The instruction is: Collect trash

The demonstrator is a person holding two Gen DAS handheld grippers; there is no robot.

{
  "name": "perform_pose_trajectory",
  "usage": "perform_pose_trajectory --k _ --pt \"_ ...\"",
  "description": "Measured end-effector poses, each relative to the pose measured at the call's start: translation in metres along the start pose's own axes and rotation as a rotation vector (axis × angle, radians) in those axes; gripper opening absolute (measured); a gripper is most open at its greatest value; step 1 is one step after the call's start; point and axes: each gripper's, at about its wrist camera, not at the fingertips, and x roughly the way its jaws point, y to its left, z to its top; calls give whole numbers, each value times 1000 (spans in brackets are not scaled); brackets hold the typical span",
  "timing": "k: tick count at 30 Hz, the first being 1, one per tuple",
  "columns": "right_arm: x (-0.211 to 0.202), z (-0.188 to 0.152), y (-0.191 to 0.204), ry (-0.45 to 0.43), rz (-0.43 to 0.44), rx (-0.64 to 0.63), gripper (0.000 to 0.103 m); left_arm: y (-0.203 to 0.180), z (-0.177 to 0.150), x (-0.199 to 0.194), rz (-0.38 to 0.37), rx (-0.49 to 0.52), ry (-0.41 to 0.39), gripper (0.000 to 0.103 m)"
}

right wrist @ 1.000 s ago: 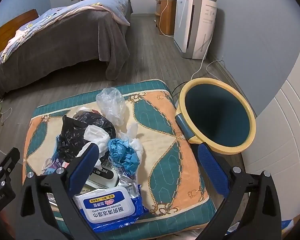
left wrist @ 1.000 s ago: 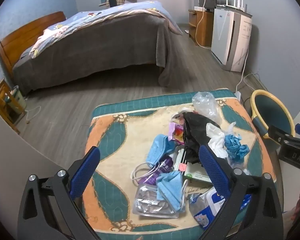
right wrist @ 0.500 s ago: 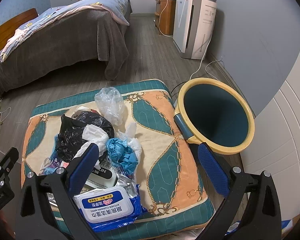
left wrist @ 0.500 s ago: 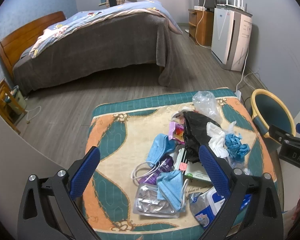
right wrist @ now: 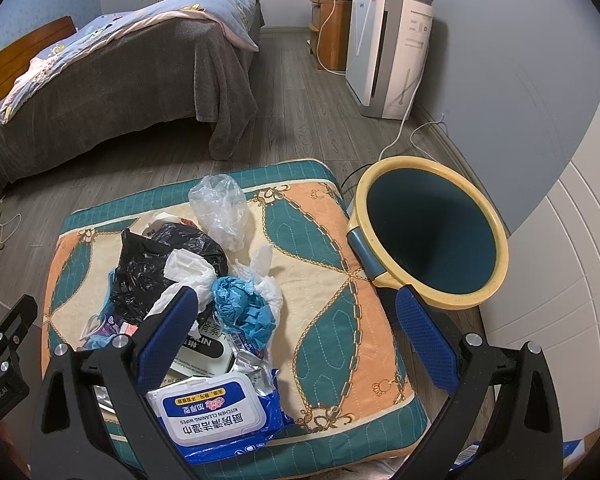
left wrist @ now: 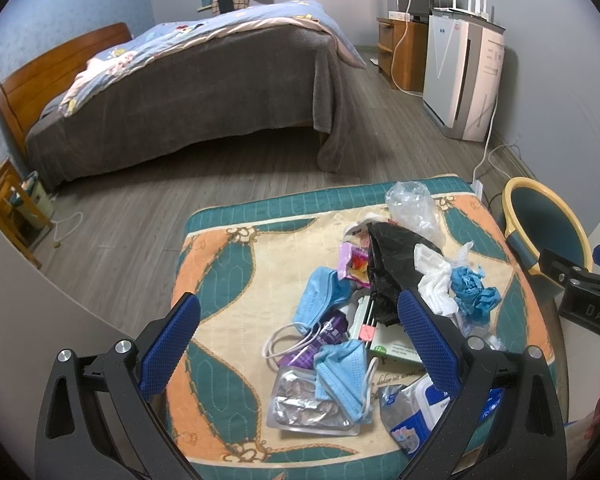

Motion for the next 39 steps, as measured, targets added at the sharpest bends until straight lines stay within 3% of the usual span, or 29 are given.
perform_pose_trajectory --k 30,35,39 --pt "6 -3 -2 17 10 20 97 2 -5 5 0 14 -5 98" --pt "14 -7 -4 59 55 44 97 0 -9 12 -20 46 24 98" --pt "27 -15 7 131 43 -24 97 4 -12 18 -47 24 55 98"
